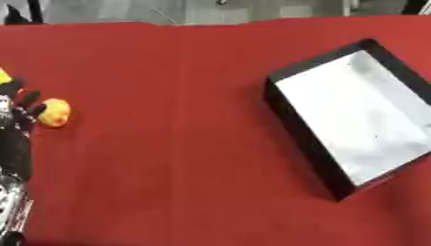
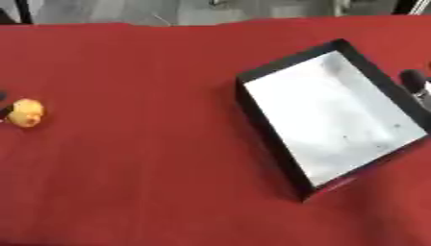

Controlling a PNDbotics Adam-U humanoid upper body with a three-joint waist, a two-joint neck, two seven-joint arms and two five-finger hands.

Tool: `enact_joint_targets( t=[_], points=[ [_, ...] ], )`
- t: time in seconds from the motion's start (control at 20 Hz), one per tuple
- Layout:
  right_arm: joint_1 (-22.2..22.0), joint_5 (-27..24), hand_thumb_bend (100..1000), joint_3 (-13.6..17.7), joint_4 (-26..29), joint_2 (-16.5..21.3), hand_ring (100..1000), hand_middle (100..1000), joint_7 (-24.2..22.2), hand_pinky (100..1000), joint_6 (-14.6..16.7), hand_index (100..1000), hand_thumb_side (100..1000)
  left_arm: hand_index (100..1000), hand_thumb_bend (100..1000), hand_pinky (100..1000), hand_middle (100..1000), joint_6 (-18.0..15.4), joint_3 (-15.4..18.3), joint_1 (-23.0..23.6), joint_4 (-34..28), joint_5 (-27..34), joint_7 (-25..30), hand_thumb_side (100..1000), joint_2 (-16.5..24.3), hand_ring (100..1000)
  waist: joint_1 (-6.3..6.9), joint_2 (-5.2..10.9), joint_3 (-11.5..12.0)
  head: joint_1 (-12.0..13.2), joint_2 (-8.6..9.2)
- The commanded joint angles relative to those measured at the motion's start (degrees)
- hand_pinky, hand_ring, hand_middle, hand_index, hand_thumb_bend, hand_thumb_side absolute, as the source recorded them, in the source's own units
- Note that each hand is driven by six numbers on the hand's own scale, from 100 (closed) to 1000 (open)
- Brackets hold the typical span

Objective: Pick up the objects with one hand, pass them to the other hand, and then place them into the box on the other side of the table.

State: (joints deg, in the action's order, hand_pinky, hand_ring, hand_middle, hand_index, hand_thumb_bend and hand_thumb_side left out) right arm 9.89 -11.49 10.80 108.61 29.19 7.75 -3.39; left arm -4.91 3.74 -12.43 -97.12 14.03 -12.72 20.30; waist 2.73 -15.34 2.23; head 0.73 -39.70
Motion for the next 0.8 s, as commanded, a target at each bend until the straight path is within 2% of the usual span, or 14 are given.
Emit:
enact_joint_targets(
  t=[0.05, 0.25, 0.45, 0.6, 0.8],
  points=[
    [0.21, -0.17, 709, 0.53, 1.52, 2.27, 911, 838, 0.32, 858, 0.01, 864, 431, 913, 142, 880, 944, 0.07, 0.98, -0.76, -1.78, -0.20, -0.35, 830, 4.24, 887, 0.34, 1.51, -0.11, 0.54, -0.27],
    [0.28, -0.20, 710, 0.55, 1.60, 2.48, 911, 835, 0.39, 857, 0.03, 863, 430, 911, 122, 878, 942, 0.39, 1.25, -0.92, -2.24, 0.20, -0.83, 818, 7.63, 885, 0.41, 1.49, -0.41, 1.16, 0.09],
    [0.41, -0.42, 709, 0.59, 1.70, 2.66, 910, 835, 0.48, 858, 0.14, 863, 433, 910, 110, 877, 941, 1.20, 1.46, -1.34, -1.44, 1.03, -1.35, 819, 11.00, 884, 0.43, 1.63, -1.27, 1.43, 1.33],
    [0.31, -0.48, 710, 0.65, 1.77, 2.84, 910, 835, 0.60, 857, 0.25, 863, 433, 911, 100, 875, 940, 2.01, 1.70, -2.38, 0.14, 1.68, -1.58, 811, 14.69, 884, 0.37, 1.66, -1.25, 1.39, 1.27],
    [0.37, -0.50, 710, 0.57, 1.84, 3.16, 910, 835, 0.60, 857, 0.26, 863, 432, 913, 100, 874, 940, 2.78, 1.52, -4.37, 2.84, 1.60, -1.14, 810, 19.84, 884, 0.58, 1.66, -0.90, 2.83, 1.32]
  ],
)
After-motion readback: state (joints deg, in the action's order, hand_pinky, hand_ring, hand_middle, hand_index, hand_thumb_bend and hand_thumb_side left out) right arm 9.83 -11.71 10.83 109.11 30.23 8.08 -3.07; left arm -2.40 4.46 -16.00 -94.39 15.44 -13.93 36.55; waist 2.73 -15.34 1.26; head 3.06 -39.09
